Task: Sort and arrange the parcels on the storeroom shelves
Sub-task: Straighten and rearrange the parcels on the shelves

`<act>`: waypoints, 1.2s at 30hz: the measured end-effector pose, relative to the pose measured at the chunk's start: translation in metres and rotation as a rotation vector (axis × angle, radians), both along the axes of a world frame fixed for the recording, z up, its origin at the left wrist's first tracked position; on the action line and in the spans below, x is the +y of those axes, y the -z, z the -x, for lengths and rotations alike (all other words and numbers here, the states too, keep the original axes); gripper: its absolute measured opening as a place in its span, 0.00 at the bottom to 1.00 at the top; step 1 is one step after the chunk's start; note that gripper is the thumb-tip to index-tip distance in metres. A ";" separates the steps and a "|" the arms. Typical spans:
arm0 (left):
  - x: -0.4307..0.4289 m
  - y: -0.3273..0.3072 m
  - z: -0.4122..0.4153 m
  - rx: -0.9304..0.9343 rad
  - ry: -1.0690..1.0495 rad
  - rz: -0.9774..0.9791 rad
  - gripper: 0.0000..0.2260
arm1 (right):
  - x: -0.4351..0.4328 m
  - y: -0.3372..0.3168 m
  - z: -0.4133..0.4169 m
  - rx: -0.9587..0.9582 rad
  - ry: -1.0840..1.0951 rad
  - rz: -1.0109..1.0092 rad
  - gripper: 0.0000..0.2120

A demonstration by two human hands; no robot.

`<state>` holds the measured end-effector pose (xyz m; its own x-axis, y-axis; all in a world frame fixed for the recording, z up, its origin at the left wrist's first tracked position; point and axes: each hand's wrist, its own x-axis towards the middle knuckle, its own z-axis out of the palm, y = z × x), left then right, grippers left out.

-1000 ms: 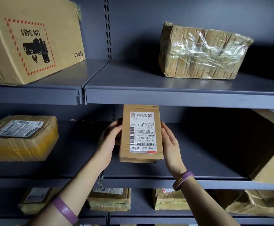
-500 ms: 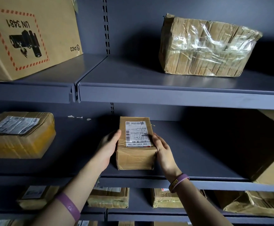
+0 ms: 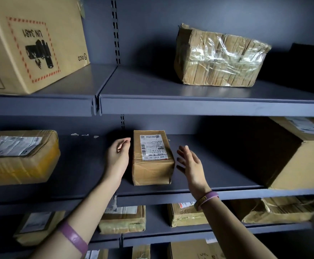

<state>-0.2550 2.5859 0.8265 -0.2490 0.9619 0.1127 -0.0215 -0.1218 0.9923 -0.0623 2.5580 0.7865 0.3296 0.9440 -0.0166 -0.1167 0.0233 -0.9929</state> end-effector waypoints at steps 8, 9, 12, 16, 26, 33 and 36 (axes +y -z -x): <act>-0.053 -0.027 -0.047 -0.012 0.329 -0.157 0.08 | -0.052 -0.001 -0.043 -0.103 0.155 -0.021 0.10; -0.057 -0.028 -0.057 -0.012 0.369 -0.150 0.09 | -0.058 -0.002 -0.051 -0.103 0.168 -0.022 0.10; -0.068 -0.026 -0.091 -0.002 0.472 -0.121 0.10 | -0.074 -0.006 -0.080 -0.104 0.211 -0.030 0.11; -0.080 -0.019 -0.145 0.062 0.590 -0.078 0.10 | -0.096 -0.009 -0.132 -0.096 0.297 -0.050 0.10; -0.108 -0.011 -0.327 0.038 0.552 0.032 0.17 | -0.128 -0.015 -0.318 -0.113 0.233 -0.184 0.11; -0.120 -0.016 -0.412 -0.029 0.253 0.105 0.29 | -0.143 -0.037 -0.455 -0.153 0.172 -0.229 0.10; -0.117 -0.020 -0.428 -0.025 0.130 0.155 0.34 | -0.142 -0.046 -0.500 -0.185 0.242 -0.226 0.09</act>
<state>0.1730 2.4689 0.8464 -0.1227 0.9915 -0.0440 -0.0521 0.0379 0.9979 0.4381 2.4155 0.8330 0.5219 0.8113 0.2634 0.0994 0.2489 -0.9634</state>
